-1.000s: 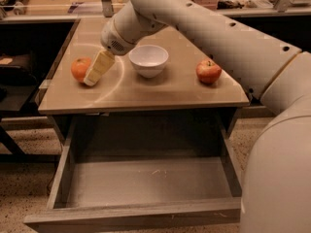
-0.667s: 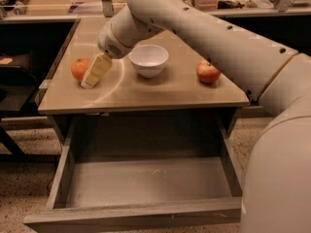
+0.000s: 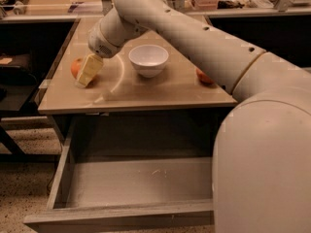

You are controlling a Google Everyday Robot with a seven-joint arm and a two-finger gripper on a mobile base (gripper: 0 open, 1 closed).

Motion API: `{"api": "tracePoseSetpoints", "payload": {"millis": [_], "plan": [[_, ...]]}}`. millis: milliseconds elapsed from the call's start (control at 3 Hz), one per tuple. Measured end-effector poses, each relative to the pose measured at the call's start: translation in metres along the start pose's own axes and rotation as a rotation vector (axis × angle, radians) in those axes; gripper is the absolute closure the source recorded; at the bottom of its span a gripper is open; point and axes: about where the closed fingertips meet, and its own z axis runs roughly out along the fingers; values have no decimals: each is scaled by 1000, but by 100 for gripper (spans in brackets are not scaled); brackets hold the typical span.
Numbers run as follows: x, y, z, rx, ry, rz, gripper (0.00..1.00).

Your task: Place orange into top drawer

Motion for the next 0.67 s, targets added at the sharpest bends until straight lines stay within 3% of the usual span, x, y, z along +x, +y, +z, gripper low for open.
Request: {"api": "tracePoseSetpoints", "payload": {"millis": [667], "plan": [[18,-17,17,-11,29,15,0]]}}
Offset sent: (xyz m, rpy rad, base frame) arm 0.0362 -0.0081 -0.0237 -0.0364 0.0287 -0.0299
